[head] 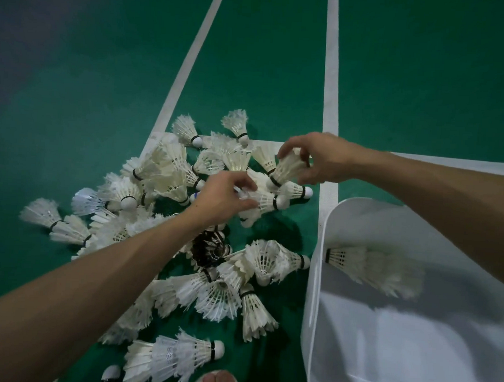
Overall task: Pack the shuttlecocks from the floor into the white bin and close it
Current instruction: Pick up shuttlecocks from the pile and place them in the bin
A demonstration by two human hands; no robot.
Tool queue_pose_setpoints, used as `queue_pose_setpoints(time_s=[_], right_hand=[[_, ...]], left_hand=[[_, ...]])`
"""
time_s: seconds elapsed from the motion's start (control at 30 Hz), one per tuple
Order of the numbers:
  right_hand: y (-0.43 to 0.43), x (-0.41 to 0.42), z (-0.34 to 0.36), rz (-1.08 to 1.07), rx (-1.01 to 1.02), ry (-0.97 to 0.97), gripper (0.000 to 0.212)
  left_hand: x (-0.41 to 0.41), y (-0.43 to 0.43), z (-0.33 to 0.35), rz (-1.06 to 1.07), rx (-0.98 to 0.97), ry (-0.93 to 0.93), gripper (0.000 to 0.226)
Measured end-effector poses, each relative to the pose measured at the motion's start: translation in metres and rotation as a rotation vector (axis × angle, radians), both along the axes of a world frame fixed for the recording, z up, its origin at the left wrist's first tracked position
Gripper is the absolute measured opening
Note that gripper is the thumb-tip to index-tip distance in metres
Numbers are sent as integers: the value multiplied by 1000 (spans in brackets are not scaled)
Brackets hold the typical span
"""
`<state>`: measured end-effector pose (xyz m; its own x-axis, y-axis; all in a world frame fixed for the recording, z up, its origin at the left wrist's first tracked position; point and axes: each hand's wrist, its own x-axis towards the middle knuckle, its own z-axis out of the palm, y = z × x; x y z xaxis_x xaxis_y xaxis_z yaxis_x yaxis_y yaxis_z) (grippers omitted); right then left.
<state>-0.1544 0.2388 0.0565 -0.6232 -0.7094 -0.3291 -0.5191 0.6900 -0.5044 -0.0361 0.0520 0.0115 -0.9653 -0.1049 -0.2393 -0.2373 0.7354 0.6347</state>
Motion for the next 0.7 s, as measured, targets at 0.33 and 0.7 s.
queue_pose_setpoints(time_s=[0.33,0.7], right_hand=[[77,29,61,-455,-513,-90,47],[217,103,86,-800,-618,-92,54]], left_hand=[[-14,35,88,113,180,269,25],[17,137,169,-195,443,271,23]])
